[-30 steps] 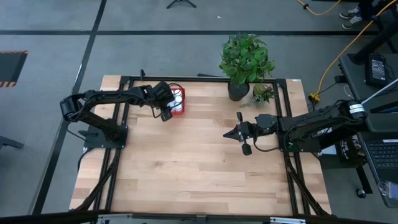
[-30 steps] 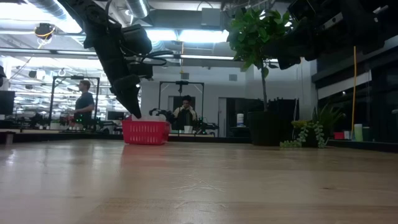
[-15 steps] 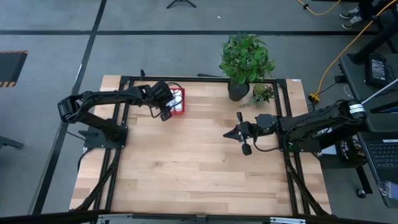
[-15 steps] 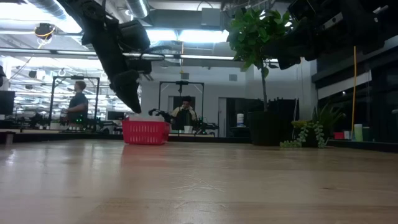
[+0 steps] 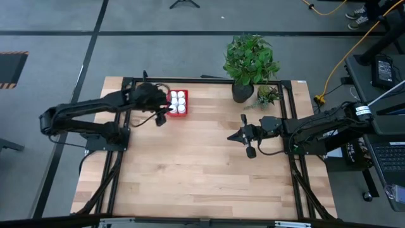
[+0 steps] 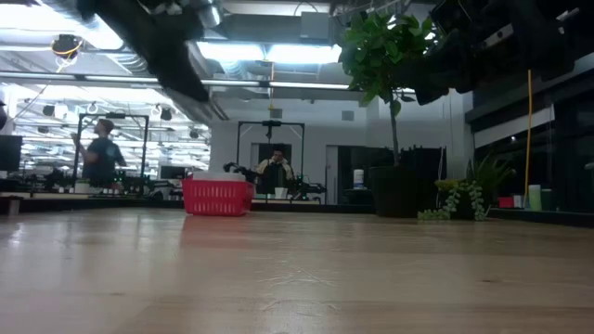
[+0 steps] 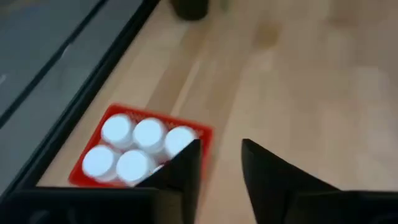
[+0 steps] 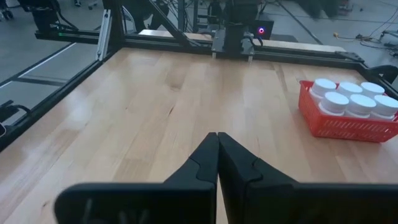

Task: Pick and place pill bottles into a basket
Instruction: Return to Home Position

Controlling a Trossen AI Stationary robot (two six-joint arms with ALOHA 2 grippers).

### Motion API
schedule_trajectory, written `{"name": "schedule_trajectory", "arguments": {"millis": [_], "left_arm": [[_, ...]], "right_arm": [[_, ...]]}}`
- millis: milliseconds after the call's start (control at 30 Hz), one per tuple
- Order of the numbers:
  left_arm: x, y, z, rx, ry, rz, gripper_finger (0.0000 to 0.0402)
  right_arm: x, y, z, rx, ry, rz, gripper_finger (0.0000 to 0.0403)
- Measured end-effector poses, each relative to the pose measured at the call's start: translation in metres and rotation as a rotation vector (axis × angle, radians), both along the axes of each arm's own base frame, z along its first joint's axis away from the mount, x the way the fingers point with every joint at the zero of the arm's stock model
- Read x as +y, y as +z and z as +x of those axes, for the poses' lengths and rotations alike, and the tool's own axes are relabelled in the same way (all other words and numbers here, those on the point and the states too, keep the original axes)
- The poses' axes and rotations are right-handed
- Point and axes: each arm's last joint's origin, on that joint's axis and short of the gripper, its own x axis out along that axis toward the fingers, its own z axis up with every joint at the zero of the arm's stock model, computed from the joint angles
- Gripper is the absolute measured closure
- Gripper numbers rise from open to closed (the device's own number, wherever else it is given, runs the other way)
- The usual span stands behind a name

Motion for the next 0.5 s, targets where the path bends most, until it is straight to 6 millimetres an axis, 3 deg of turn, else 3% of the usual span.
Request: {"name": "schedule_trajectory", "arguments": {"millis": [100,200,300,500], "left_arm": [[-0.017,0.012,-0.009,-0.066,-0.053,0.004,0.0329],[-0.032,0.012,-0.016,-0.134,-0.107,-0.002,0.0365],[-0.044,-0.002,-0.025,-0.183,-0.145,-0.028,0.0393],[-0.06,-0.038,-0.038,-0.323,-0.209,-0.053,0.0399]], "right_arm": [[0.0,0.0,0.0,0.0,0.0,-0.002,0.0393],[0.0,0.0,0.0,0.001,0.0,0.002,0.0393],[0.0,0.0,0.0,0.003,-0.004,0.017,0.0393],[0.0,0.0,0.0,0.003,-0.007,0.026,0.0393]]}}
